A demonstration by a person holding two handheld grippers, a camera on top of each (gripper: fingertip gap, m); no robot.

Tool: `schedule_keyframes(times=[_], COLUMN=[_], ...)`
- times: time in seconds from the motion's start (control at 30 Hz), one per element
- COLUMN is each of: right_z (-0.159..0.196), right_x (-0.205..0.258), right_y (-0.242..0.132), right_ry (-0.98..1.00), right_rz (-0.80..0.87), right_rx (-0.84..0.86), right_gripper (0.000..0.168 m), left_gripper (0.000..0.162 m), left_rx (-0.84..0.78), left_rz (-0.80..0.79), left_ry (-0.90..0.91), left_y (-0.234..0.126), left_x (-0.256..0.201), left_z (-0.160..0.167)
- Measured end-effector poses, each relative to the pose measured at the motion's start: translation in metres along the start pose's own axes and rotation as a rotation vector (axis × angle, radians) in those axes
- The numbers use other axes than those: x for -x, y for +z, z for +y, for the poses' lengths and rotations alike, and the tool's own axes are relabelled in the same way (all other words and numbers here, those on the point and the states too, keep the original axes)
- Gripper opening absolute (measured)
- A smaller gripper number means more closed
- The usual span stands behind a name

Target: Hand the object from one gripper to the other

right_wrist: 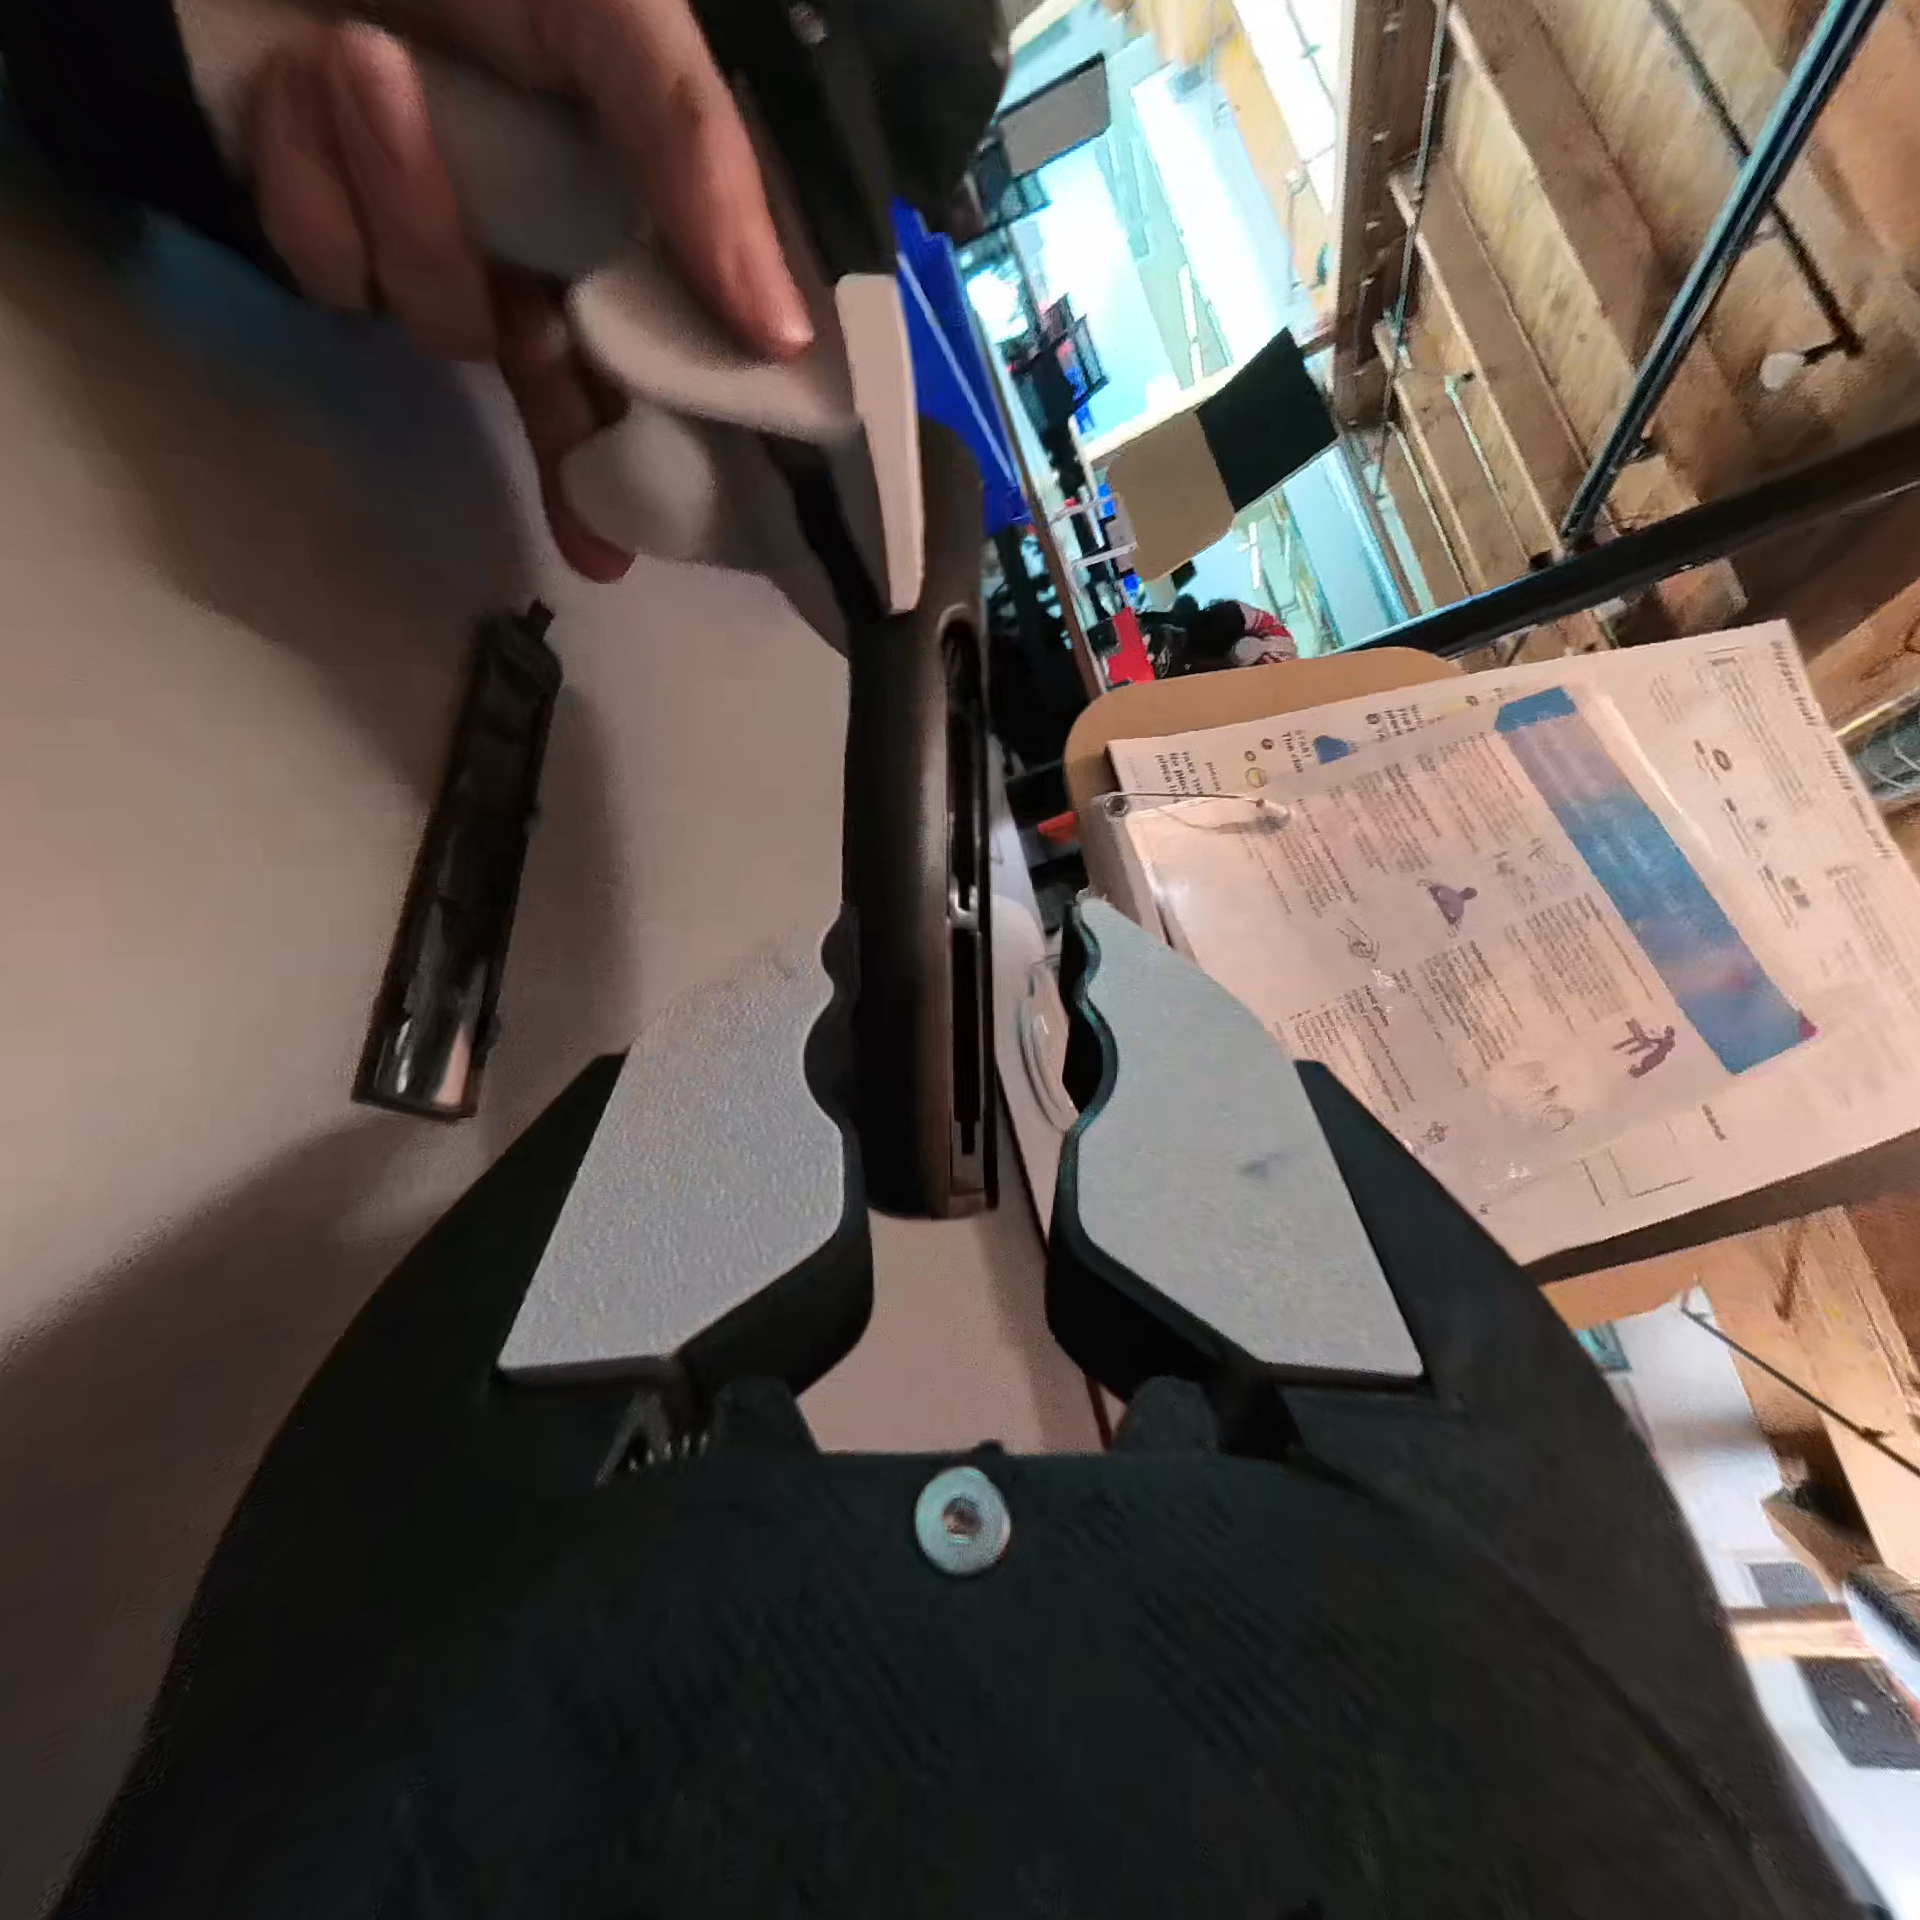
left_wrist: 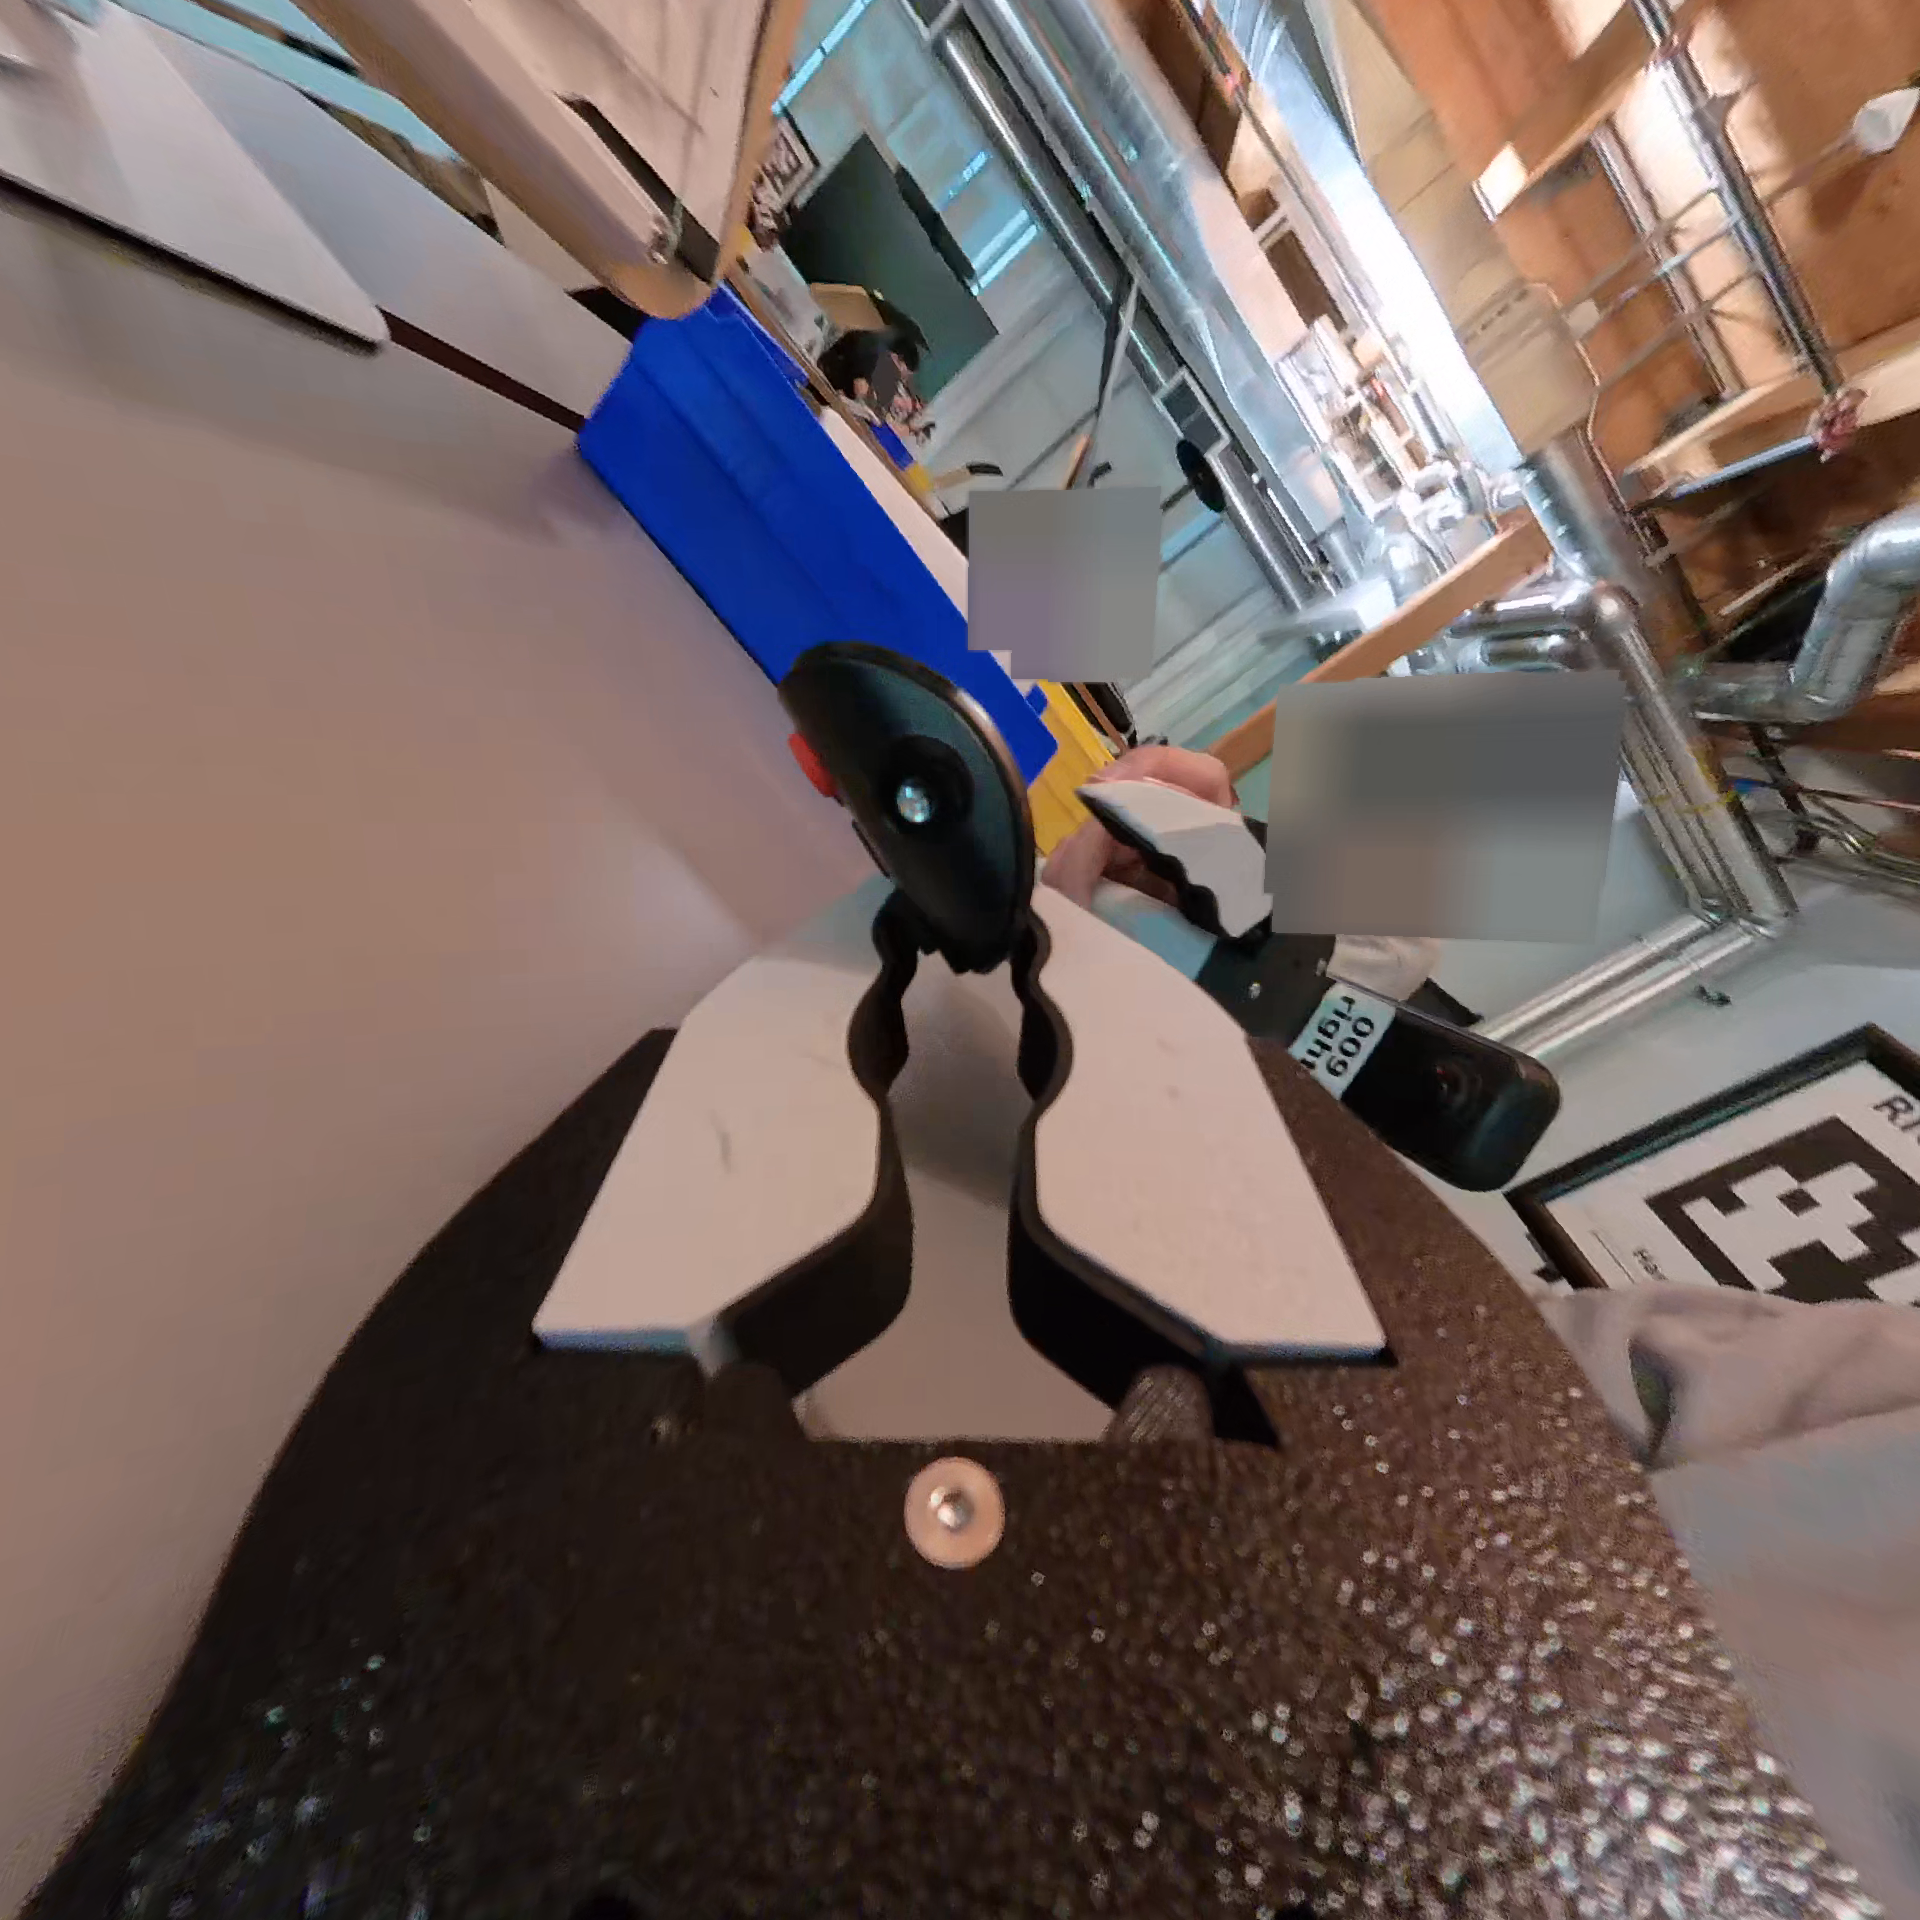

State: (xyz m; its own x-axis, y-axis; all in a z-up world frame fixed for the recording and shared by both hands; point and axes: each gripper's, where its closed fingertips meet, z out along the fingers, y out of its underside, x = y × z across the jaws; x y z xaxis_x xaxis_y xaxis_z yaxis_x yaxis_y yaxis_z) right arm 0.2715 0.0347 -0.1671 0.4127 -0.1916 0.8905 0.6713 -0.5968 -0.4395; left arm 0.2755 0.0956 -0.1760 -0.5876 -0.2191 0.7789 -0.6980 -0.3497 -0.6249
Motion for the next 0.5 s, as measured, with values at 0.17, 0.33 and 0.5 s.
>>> schedule_keyframes(times=[0.17,0.33,0.5], right_z=[-0.011,-0.001,0.011], right_x=[0.019,0.088,0.093], right_y=[-0.005,-0.006,0.001], right_ry=[0.2,0.459,0.523], right_rz=[-0.187,-0.621,-0.614], right_rx=[-0.074,0.054,0.181], right_gripper=[0.048,0.045,0.023], left_gripper=[0.017,0.018,0.017], left_rx=[-0.213,-0.38,-0.399], left_rz=[-0.037,0.014,0.025], left_ry=[-0.027,0.085,0.091], left_y=[-0.018,-0.034,-0.035], left_x=[0.012,-0.007,-0.006], left_z=[-0.03,-0.056,-0.057])
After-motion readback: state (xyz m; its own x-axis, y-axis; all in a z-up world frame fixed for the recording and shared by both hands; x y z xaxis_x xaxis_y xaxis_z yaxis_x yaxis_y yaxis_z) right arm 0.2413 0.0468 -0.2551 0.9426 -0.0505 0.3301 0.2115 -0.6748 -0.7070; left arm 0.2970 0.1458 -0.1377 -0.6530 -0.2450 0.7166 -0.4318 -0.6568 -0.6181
